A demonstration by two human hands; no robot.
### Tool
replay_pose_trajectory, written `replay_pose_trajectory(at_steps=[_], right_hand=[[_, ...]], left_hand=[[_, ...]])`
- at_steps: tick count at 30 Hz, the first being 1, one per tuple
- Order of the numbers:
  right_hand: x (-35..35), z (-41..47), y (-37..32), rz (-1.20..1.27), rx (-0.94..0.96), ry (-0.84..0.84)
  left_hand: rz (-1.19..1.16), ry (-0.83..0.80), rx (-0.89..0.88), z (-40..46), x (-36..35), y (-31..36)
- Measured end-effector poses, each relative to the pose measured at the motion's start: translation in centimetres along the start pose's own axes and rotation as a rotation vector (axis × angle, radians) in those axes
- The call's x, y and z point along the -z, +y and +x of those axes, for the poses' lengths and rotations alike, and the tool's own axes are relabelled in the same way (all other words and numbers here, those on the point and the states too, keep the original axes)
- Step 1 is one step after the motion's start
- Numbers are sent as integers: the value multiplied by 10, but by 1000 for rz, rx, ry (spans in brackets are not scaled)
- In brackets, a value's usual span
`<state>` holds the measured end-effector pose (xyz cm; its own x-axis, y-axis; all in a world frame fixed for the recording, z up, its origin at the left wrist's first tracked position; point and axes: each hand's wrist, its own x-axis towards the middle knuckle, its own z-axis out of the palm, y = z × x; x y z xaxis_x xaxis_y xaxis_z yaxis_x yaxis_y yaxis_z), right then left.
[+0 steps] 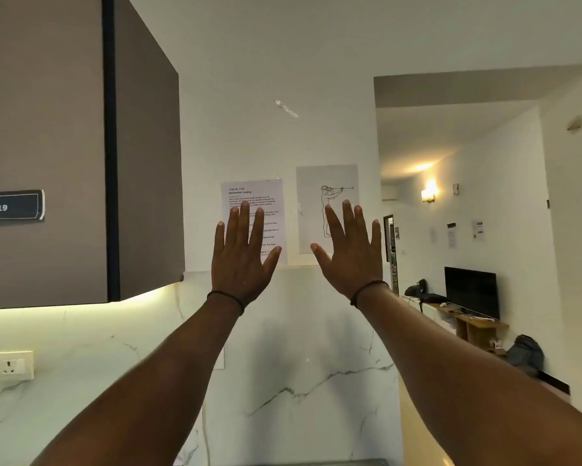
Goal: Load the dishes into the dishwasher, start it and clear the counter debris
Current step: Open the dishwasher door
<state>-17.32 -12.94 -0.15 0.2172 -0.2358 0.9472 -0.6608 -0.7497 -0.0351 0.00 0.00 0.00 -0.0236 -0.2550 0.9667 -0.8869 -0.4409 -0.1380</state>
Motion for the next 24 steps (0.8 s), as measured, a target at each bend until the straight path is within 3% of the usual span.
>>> replay_pose_trajectory(at_steps=[24], right_hand=[[13,-117,17,49,19,-234]], left_hand=[[94,-309,98,-115,38,41]])
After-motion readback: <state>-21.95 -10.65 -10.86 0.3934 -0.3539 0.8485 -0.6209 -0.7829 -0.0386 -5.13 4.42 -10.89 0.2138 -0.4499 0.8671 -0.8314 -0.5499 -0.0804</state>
